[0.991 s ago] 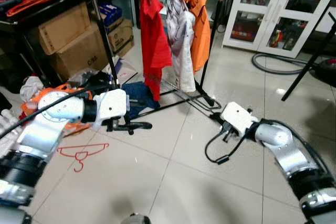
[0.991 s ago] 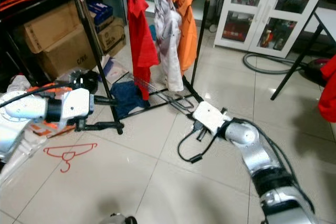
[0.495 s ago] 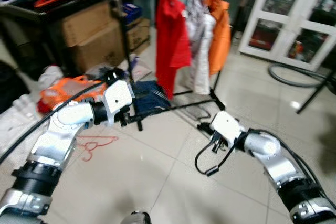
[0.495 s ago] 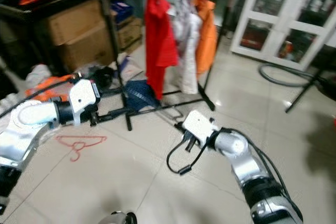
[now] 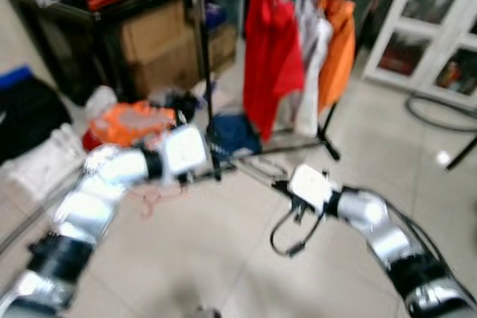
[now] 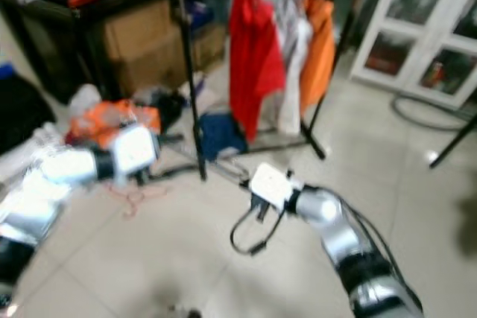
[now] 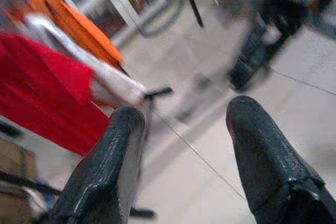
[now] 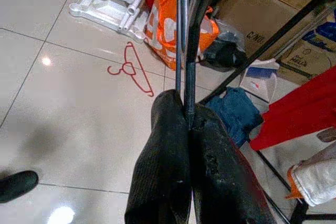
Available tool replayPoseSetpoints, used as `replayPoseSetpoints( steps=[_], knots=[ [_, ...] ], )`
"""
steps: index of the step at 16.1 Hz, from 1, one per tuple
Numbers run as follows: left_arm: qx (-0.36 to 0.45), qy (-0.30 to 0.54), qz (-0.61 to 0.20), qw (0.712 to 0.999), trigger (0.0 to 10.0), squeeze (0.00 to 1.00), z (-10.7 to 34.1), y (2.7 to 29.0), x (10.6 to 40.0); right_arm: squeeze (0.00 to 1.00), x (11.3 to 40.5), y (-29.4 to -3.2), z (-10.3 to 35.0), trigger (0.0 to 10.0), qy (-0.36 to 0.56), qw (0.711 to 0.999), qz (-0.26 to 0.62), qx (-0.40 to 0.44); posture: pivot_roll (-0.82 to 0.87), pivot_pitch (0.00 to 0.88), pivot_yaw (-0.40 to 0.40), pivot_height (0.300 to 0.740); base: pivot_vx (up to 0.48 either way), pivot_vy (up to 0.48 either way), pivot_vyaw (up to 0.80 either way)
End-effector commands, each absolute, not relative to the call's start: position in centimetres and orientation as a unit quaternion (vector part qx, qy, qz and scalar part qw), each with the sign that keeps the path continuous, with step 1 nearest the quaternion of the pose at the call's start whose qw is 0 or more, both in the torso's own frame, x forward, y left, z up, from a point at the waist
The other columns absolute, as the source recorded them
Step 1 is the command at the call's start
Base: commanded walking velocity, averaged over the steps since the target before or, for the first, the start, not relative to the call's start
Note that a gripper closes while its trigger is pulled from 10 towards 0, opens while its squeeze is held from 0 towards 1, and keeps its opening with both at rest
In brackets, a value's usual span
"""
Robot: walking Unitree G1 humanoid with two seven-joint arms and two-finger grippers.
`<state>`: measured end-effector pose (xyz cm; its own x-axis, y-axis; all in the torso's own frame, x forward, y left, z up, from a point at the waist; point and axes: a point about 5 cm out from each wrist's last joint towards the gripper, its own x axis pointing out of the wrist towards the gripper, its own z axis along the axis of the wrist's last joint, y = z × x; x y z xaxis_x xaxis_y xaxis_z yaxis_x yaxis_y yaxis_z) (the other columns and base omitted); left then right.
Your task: Hang hanger
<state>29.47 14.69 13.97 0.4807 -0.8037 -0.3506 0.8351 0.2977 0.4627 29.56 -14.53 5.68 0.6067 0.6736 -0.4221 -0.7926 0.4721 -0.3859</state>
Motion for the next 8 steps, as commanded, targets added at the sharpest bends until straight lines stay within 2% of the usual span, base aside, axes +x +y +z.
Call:
replayPoseSetpoints(
  steps=[1, 3, 8],
  knots=[
    [0.316, 0.041, -0.506, 0.802, 10.0, 0.00, 13.0, 14.9, 29.3, 0.00, 29.7, -14.5, 5.9, 0.0, 0.098, 0.853, 0.427, -0.284, -0.07, 0.000, 0.008, 0.740, 0.000, 0.000, 0.43],
    [0.318, 0.029, -0.513, 0.797, 10.0, 0.00, 13.7, 14.7, 29.3, 0.00, 29.5, -14.5, 6.2, 0.0, 0.083, 0.848, 0.433, -0.293, -0.08, 0.000, 0.014, 0.740, 0.000, 0.000, 0.00],
    [0.363, 0.012, -0.542, 0.757, 10.0, 0.00, 15.6, 15.1, 29.7, 0.00, 29.0, -14.7, 6.9, 0.0, 0.046, 0.824, 0.450, -0.343, -0.09, 0.000, 0.022, 0.740, 0.000, 0.000, 0.00]
  ],
)
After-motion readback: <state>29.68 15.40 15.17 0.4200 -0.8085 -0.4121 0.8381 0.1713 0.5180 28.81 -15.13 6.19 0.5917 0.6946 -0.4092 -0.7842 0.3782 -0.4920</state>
